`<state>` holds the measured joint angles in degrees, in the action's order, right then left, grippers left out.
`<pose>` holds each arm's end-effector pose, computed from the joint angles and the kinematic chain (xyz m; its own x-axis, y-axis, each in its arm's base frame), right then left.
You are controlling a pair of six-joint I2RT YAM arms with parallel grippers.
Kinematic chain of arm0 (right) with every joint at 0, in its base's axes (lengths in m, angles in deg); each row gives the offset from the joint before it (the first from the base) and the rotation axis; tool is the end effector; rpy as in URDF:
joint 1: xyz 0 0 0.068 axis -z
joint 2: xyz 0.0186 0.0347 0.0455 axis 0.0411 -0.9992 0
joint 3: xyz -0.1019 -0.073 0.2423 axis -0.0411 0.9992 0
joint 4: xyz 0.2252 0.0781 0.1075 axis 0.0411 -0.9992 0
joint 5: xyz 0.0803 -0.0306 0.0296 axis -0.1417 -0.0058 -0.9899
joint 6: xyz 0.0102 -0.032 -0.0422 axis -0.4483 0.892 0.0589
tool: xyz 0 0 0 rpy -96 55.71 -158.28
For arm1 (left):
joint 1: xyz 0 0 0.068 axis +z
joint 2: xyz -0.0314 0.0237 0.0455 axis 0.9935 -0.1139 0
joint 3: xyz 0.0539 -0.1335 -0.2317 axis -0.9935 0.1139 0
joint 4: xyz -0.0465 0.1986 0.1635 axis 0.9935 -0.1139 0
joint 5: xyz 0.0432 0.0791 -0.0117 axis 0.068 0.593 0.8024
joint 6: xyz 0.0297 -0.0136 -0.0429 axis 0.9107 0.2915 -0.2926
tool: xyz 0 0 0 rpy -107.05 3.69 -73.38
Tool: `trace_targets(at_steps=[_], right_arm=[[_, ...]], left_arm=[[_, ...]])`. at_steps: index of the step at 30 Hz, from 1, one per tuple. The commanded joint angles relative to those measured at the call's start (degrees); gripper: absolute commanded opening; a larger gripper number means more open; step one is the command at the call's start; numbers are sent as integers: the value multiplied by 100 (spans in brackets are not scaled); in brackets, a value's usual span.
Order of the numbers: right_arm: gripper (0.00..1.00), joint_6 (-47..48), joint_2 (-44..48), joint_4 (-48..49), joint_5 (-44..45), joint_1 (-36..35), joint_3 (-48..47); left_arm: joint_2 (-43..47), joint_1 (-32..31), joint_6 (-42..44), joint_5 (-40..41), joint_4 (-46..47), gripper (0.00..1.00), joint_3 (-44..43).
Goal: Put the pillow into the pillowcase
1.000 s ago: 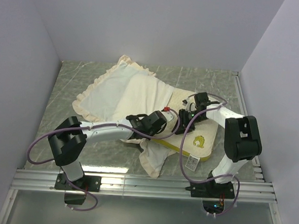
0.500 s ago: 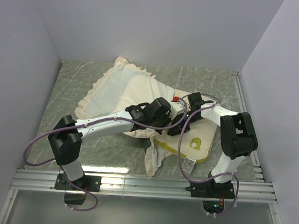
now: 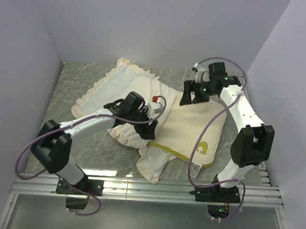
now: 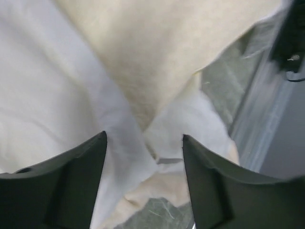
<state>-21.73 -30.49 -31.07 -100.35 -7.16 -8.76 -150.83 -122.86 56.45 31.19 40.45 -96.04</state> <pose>0.3463 0.0787 0.3006 -0.8233 -0.2103 -0.5272 -0.4829 0.7475 0.4560 0.2423 -0.2216 0.2333 -0.5543 0.5195 -0.6503 0.8248 0.4475 -0.3456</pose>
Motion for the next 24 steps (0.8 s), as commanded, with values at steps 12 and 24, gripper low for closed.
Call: trace_targets(at_steps=[12,24], right_arm=[[96,801,-2339,596,2076,29,-1548],[0,81,-83,1832,614,-1323,1192]], left_arm=[[394,1161,-282,420,271,98,-1215],[-1011,1778,-854,1153,54,97,-3447]])
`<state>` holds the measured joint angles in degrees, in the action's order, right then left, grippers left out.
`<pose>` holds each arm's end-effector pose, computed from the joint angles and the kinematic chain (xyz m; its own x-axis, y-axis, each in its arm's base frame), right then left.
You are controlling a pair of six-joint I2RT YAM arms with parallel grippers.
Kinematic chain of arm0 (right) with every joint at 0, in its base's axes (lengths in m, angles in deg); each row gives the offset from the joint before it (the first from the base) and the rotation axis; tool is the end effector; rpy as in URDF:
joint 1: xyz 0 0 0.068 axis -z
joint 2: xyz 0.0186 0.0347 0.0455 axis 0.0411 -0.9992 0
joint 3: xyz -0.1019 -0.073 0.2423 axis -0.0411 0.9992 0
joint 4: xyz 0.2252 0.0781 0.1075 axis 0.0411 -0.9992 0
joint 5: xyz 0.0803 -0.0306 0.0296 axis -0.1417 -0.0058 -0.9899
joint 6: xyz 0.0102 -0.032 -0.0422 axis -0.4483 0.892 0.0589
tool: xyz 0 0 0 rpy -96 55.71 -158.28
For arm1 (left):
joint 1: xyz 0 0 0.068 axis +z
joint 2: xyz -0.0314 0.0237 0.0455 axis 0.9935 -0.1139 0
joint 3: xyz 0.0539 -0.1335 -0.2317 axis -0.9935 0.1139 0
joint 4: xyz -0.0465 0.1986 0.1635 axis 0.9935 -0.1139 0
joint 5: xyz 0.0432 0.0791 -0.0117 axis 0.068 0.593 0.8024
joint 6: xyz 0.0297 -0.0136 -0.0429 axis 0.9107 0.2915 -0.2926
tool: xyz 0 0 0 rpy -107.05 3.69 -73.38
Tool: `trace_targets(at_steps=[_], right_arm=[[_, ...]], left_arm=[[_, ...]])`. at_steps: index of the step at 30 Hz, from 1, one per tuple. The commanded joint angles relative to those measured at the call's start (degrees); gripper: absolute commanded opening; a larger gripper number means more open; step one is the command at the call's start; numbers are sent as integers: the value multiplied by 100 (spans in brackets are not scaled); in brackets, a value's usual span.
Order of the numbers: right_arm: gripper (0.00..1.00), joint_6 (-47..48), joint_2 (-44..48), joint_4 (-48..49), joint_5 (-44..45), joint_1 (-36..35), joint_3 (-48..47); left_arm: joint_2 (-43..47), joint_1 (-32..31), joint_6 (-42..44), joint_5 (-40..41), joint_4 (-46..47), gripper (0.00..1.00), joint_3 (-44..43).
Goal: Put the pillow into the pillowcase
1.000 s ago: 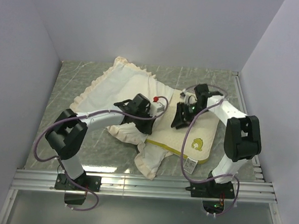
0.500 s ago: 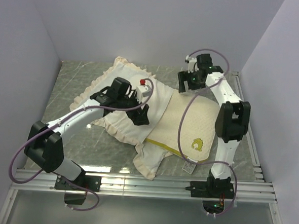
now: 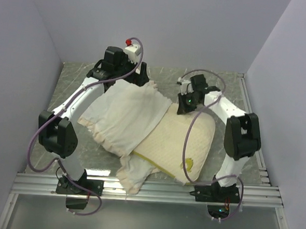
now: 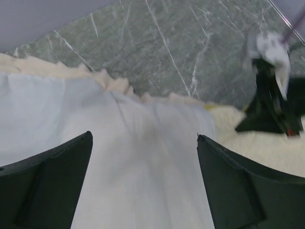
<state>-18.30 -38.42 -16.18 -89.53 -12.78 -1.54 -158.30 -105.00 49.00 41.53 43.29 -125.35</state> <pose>0.3696 0.1151 0.2242 -0.7742 -0.3478 -0.5288 -0.5473 0.7876 0.2832 0.3663 -0.1571 0.3606 -0.4563 0.1060 -0.8835 0.5882 0.7809 -0.2101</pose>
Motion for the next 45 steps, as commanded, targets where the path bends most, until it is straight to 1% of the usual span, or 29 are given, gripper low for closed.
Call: trace_targets(at_steps=[1,2,3,5,6,8,11,12,14,15,16,17,18,22,25,26,28,32,33,34,35,37,38,39,40,41,42,44,45], right_arm=[[0,-289,947,588,-319,-919,647],[0,-306,1037,713,-100,-1138,936],[0,-341,1125,844,16,-1236,1078],[0,-517,1213,1100,96,-1325,1298],[0,-596,1205,1135,35,-1317,1317],[0,-824,1178,1188,-62,-1325,1360],[2,-1202,1178,1163,-220,-1325,1318],[17,-1290,1091,814,-334,-1299,1230],[38,-1308,1151,478,-483,-1194,1167],[66,-1308,1404,363,-615,-959,1246],[81,-1282,1528,293,-642,-834,1360],[87,-1221,1608,170,-651,-685,1352],[89,-1099,1644,-153,-590,-484,1326],[89,-904,1425,-578,-448,-271,1422],[88,-887,1012,-867,-957,-271,1667],[86,-895,898,-929,-1333,-262,1738],[82,-895,756,-939,-1704,-244,2001],[64,-895,669,-895,-2152,-218,2038],[52,-895,581,-895,-2276,-209,2020],[45,-895,546,-912,-2416,-192,1976],[30,-895,484,-912,-2531,-148,1959],[17,-887,449,-912,-2690,-130,1906],[9,-887,423,-930,-2734,-121,1897],[4,-887,414,-912,-2786,-121,1906],[0,-895,405,-903,-2813,-121,1914],[0,-895,405,-895,-2804,-121,1923],[0,-887,405,-842,-2796,-121,1932],[0,-922,405,-807,-2769,-121,1915],[0,-956,387,-781,-2795,-121,1897]], left_arm=[[-335,-17,-126,75,-284,96,-622],[-397,-17,-187,-4,-328,95,-657],[-528,-26,-188,-66,-380,91,-666],[-625,-69,-214,-259,-486,88,-605],[-704,-157,-188,-329,-521,85,-570],[-766,-280,-74,-444,-749,82,-491],[-636,-552,-39,-444,-759,78,8],[-565,-588,-38,-401,-689,77,393],[-363,-588,-47,-435,-566,76,686],[-336,-597,-4,-427,-574,76,809],[-310,-588,127,-427,-609,77,810],[-309,-606,216,-435,-714,79,784],[-318,-641,277,-383,-715,82,697],[-529,-974,734,3,-767,84,415],[-845,-1291,857,364,-952,83,178],[-967,-1396,875,460,-1039,83,134],[-1021,-1449,980,584,-1136,83,142],[-1398,-1599,1095,1005,-1409,79,72],[-1478,-1608,1087,1119,-1453,76,-7],[-1557,-1634,1043,1320,-1488,74,-42],[-1705,-1625,1034,1418,-1532,69,-138],[-1864,-1625,990,1585,-1620,63,-253],[-1970,-1617,1007,1691,-1681,60,-288],[-2005,-1608,1034,1735,-1699,52,-358],[-2023,-1599,1034,1701,-1682,47,-359],[-1980,-1547,1008,1535,-1629,34,-350],[-1927,-1511,955,1386,-1568,28,-350],[-1717,-1459,823,1052,-1436,20,-333],[-1637,-1458,805,615,-1331,17,-341]])
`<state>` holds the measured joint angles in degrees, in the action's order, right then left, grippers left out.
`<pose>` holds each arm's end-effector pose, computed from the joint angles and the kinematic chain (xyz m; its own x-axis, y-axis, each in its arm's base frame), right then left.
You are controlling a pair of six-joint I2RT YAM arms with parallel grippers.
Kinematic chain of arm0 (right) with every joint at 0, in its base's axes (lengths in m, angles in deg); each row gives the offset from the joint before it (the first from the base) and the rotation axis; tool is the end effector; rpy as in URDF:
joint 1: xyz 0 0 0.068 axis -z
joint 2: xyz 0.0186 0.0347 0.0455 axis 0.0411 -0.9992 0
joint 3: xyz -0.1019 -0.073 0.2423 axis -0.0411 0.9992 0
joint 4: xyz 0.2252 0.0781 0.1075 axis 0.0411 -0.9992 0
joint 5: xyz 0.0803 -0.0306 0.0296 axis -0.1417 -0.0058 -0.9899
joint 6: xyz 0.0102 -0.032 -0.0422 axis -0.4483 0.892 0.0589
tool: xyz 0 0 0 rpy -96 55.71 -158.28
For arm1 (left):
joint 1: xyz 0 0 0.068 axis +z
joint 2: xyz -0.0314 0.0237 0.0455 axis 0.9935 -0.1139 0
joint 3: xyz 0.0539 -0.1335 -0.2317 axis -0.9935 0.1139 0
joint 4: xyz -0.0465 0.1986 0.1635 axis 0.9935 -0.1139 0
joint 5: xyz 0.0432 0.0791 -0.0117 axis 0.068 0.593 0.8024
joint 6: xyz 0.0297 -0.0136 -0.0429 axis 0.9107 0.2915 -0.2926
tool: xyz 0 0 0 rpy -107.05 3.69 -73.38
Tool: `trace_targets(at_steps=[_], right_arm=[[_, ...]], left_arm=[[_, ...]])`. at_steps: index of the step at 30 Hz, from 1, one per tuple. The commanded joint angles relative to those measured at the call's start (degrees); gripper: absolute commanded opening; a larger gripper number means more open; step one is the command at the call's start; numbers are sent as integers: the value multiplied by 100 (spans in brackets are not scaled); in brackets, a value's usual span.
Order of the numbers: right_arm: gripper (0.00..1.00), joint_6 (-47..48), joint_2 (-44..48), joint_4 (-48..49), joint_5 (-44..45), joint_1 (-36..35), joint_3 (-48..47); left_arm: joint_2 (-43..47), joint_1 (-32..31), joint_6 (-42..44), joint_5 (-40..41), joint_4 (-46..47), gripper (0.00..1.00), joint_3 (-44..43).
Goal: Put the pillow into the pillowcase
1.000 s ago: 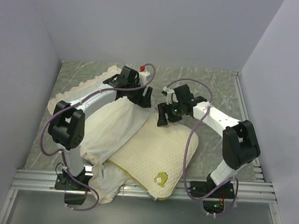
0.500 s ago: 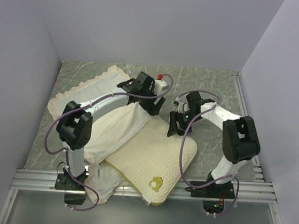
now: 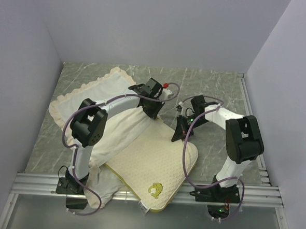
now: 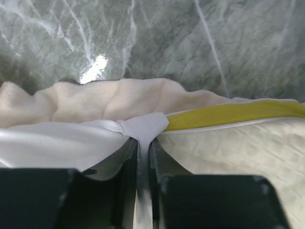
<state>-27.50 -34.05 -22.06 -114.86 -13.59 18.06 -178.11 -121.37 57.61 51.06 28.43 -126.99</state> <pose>0.2876 0.1103 0.1626 -0.9566 -0.2640 -0.1234 -0.2633 0.6014 0.7543 0.3453 -0.2763 0.2085 -0.6247 0.5829 -0.5196 0.7232 0.6828 -0.1034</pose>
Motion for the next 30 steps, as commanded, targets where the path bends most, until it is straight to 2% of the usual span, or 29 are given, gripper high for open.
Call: trace_targets(at_steps=[1,3,5,9,10,11,16,19,20,22,24,27,30], right_arm=[[0,-54,-67,-175,-288,-40,-133],[0,-115,-129,-140,-332,-40,-221],[0,-186,-129,-79,-385,-40,-379],[0,-484,-41,141,-561,-40,-705],[0,-520,-15,168,-570,-40,-836],[0,-590,55,177,-579,-32,-881],[0,-713,310,282,-649,-23,-899],[0,-924,433,492,-571,-14,-907],[0,-1090,460,685,-535,3,-925],[0,-1292,434,888,-491,135,-1100],[0,-1740,354,1256,-508,337,-1363],[0,-2277,337,1845,-377,724,-1679],[0,-2392,170,2048,71,1066,-2031]], left_arm=[[404,161,-152,-629,226,16,-186],[580,152,-310,-1418,419,12,-221],[625,13,-642,-1721,499,8,-291],[485,-181,-1101,-2249,674,13,-590],[432,-190,-1293,-2397,718,11,-625],[318,-199,-1339,-2469,719,0,-678],[256,-199,-1637,-2601,1008,0,-573],[431,-199,-2092,-3004,1683,0,-407],[614,-208,-2312,-3232,2355,0,-180],[817,-225,-2996,-3409,3018,0,59],[1037,-296,-3280,-3488,3642,0,209],[1082,-331,-3352,-3436,3724,0,157],[696,-147,-3115,-3313,3207,2,-308]])
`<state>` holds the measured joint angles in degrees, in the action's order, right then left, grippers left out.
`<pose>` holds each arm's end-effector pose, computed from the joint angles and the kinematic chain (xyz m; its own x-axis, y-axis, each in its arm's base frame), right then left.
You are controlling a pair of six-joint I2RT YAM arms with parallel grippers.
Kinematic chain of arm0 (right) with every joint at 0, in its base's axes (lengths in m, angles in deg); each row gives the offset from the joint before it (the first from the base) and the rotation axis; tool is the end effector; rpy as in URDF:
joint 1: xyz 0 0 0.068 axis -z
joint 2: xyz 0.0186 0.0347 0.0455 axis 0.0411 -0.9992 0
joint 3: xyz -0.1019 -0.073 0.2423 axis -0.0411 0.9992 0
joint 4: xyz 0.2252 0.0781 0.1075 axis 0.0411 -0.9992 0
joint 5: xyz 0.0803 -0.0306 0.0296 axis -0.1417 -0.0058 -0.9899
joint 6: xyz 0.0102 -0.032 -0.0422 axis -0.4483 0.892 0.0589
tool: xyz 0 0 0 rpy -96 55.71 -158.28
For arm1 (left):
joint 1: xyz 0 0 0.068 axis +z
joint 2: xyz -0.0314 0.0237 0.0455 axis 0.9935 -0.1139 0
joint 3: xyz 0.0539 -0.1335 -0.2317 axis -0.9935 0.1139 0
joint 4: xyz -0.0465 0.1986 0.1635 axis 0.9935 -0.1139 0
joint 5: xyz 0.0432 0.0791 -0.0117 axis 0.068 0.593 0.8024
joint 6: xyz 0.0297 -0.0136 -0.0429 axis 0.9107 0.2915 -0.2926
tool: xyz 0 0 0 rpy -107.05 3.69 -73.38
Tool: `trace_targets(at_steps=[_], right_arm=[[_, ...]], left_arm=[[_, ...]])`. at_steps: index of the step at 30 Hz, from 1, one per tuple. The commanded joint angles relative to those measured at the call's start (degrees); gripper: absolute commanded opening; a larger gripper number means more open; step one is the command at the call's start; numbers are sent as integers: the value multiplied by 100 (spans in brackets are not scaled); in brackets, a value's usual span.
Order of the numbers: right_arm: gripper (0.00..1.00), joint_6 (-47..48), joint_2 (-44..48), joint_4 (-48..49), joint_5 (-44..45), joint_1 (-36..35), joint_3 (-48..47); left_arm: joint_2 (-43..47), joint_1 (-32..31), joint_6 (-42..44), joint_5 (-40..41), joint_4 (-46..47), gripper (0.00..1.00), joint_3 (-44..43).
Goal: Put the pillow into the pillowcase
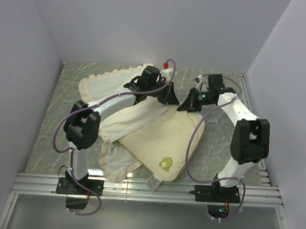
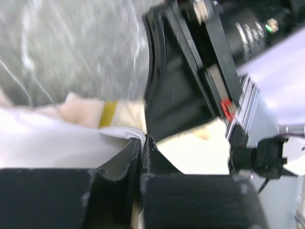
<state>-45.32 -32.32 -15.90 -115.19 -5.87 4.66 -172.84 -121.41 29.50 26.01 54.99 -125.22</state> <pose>0.3474 0.0777 0.2380 -0.9668 0.0686 -0.2461 -0.1581 0.5960 0.7872 0.3479 -0.2969 0.2770 -0.7134 0.1372 -0.6872 0.6665 0.4358 -0.6049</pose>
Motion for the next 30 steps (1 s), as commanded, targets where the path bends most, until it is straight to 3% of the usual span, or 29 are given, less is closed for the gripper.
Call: trace_targets(at_steps=[1,5,7,8,10,11,13,17,21,26,30], right_arm=[[0,-559,-81,1424,244,374,-780],[0,-121,-607,1258,823,796,-1183],[3,188,-845,872,1280,797,-1771],[25,459,-1038,600,1378,797,-1991],[56,575,-1014,80,1614,797,-2239],[82,628,-761,35,1694,797,-2179],[91,952,-383,-201,1939,701,-1906],[92,2267,828,-694,2782,-168,-1406],[92,2922,1447,-634,3934,-1775,-519],[93,2826,888,-361,4648,-3331,-332],[95,2808,192,-80,5313,-4096,-569]], left_arm=[[73,-38,-278,-808,429,7,-573],[-114,559,275,-713,-447,52,-1092],[306,745,802,-589,-731,59,-971],[500,911,1030,-345,-1090,63,-735],[1131,1035,1914,-62,-1627,70,-444],[1370,1158,2216,69,-1847,71,-25],[2132,1272,3087,456,-2471,76,460],[3258,1842,3625,432,-2982,85,2128],[3780,2959,2855,-805,-2930,88,2914],[4035,3776,1904,-835,-2685,94,3458],[4352,4182,1095,-720,-2429,95,3794]])
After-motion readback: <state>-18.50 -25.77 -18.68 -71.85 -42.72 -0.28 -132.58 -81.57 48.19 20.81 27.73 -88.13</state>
